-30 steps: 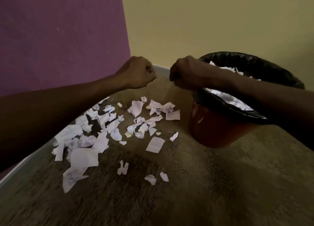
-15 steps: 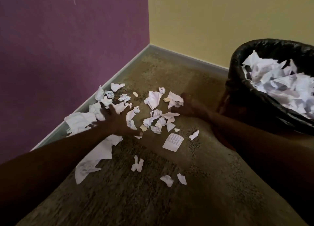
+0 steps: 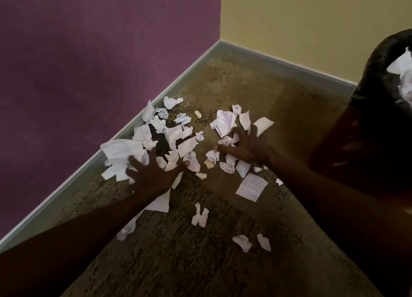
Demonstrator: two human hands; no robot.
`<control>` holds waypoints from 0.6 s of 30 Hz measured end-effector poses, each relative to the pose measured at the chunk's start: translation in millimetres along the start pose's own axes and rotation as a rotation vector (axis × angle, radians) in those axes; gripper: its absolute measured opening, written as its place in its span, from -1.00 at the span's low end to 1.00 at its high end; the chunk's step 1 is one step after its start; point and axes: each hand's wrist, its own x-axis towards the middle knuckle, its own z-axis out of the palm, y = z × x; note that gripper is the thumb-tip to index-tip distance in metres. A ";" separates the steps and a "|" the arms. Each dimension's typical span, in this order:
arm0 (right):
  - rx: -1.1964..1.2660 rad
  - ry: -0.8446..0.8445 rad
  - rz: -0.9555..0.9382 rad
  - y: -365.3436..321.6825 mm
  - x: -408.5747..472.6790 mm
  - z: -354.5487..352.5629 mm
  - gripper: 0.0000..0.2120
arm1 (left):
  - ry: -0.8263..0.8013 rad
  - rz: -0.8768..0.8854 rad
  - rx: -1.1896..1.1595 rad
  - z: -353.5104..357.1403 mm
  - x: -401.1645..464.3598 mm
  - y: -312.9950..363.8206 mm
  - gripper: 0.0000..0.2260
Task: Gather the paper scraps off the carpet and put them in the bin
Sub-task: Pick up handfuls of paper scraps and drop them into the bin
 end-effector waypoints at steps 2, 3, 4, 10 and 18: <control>-0.093 0.020 -0.090 -8.6 -7.1 20.9 0.05 | 0.007 0.099 0.096 2.5 -3.2 1.7 0.09; -0.142 0.020 -0.125 -10.8 -12.5 29.2 0.03 | 0.024 0.167 0.153 7.9 -4.4 -0.4 0.06; -0.185 0.022 -0.155 -13.0 -19.5 35.8 -0.01 | 0.056 0.236 0.210 10.9 -7.3 -1.0 0.01; -0.413 0.207 -0.308 -13.3 -39.1 58.0 -0.45 | 0.135 0.555 0.314 15.4 -16.4 -5.4 -0.41; -0.110 0.161 -0.413 3.9 -45.8 41.3 -0.69 | -0.139 0.569 0.003 -3.3 -8.8 -2.6 -0.69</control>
